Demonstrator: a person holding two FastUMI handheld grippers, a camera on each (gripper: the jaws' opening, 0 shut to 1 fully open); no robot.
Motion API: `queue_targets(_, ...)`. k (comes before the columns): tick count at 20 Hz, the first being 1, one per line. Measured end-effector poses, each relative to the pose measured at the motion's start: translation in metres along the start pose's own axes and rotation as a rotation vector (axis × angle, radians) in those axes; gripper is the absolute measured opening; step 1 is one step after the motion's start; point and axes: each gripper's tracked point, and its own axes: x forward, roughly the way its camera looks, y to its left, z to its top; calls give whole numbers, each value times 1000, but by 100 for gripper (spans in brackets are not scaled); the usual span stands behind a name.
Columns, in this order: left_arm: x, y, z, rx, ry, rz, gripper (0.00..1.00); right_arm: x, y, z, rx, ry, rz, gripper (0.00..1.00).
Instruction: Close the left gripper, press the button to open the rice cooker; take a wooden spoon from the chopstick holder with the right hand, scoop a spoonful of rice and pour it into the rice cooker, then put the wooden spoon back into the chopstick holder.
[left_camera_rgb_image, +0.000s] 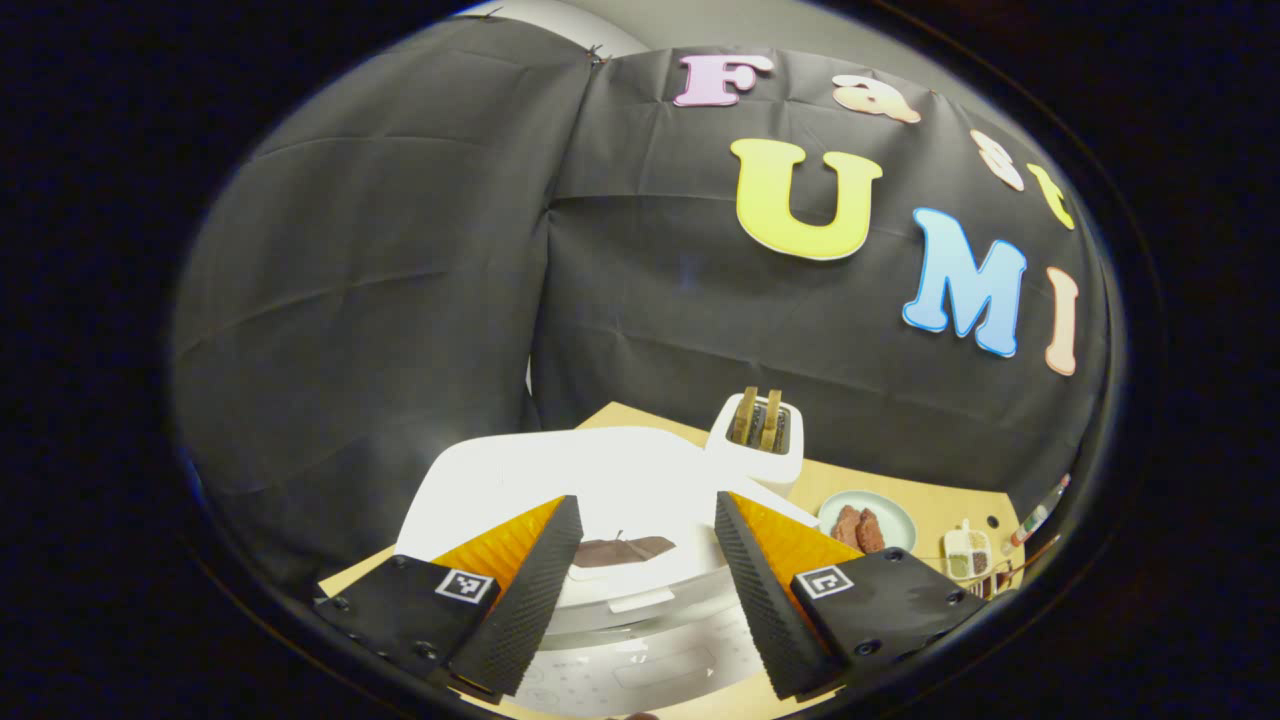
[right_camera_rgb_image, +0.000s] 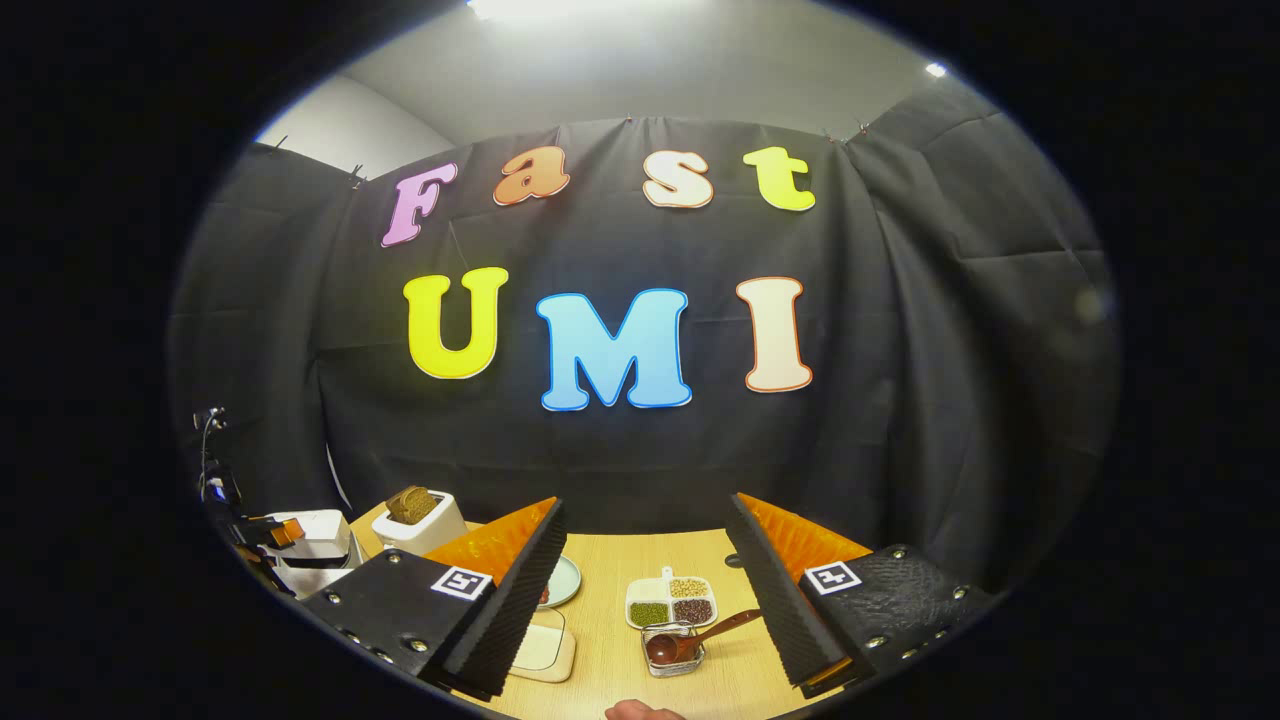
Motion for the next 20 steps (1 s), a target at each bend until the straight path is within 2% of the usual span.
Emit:
queue_targets(8, 14, 0, -36, 32, 101, 30, 94, 3, -6, -9, 19, 19, -19, 98)
queue_targets(10, 18, 2, -45, 119, 115, 61, 95, 4, -6, -11, 28, 23, -22, 98)
queue_targets(13, 22, 0, -40, 73, 129, 72, 97, 5, -5, -11, 23, 16, -25, 98)
queue_targets(17, 17, 2, -35, 90, 71, 66, 96, 6, -5, -11, 10, 12, -18, 98)
queue_targets(18, 12, 3, -28, 91, 44, 81, 97, 7, -6, -10, 16, 10, -16, 98)
queue_targets(20, -5, -12, 1, 73, -39, 56, 96, 8, -3, -7, 33, 4, 8, 98)
